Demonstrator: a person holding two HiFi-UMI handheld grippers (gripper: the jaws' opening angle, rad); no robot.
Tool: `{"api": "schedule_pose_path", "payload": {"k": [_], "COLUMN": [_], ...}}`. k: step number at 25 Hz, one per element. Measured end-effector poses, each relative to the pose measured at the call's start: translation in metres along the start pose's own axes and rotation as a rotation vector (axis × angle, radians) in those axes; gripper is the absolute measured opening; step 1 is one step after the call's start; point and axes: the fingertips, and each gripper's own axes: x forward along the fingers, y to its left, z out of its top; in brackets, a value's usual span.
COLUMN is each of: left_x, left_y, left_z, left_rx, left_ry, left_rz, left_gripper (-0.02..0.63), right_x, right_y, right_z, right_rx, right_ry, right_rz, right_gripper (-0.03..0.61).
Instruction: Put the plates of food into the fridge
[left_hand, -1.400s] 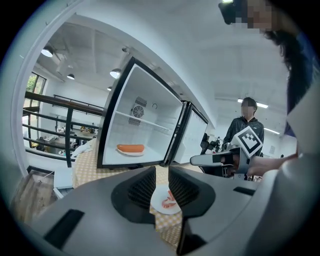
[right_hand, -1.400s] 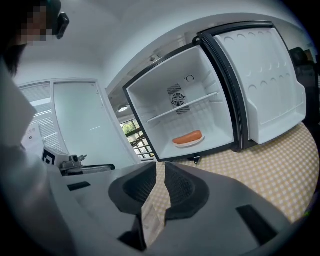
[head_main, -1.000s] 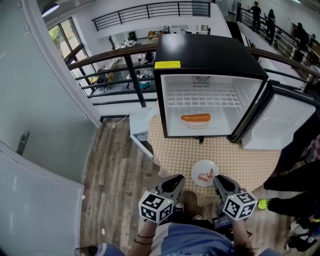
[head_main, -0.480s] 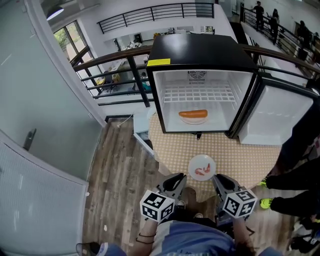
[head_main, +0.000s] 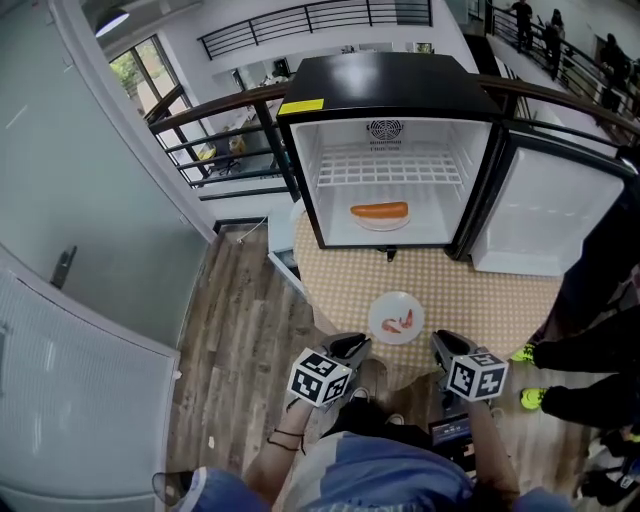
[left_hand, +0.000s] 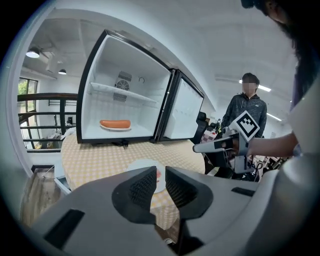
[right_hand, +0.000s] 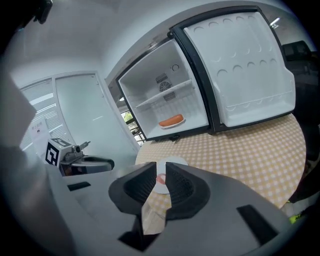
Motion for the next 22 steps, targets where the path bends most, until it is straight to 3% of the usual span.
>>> {"api": "schedule_pose_path", "payload": {"k": [3, 8, 14, 18, 22], "left_x": [0.016, 0.041, 0.077, 0.096, 0.109], "left_y": [0.005, 0.027, 0.067, 0.079, 0.086], "left_z": [-0.011, -0.027, -0.049, -0.059, -0.066], "left_rx": [-0.016, -0.072, -0.216, -0.21, -0.209], "left_ry": [0.051, 0.108, 0.207, 0.282, 0.333], "left_rz": [-0.016, -0.013, 0.025, 0.007, -0.02], "left_gripper": [0.114, 0.115, 0.129, 0.132, 0.138], "right_x": [0.015, 0.043, 0.075, 0.09, 0.097], "right_y": [-0.015, -0.031, -0.048, -0.057, -0.065], "right_z": [-0.006, -0.021, -0.041, -0.051, -0.058], "right_rx": [0.037, 0.121, 0.171, 0.186, 0.176], "right_ry": [0.024, 0.067, 0.139, 0.165, 0.205], "right_rz": [0.025, 0.018, -0.056, -0.084, -0.107], "right_gripper": [0.064, 0.064, 0.084, 0.098, 0.172]}}
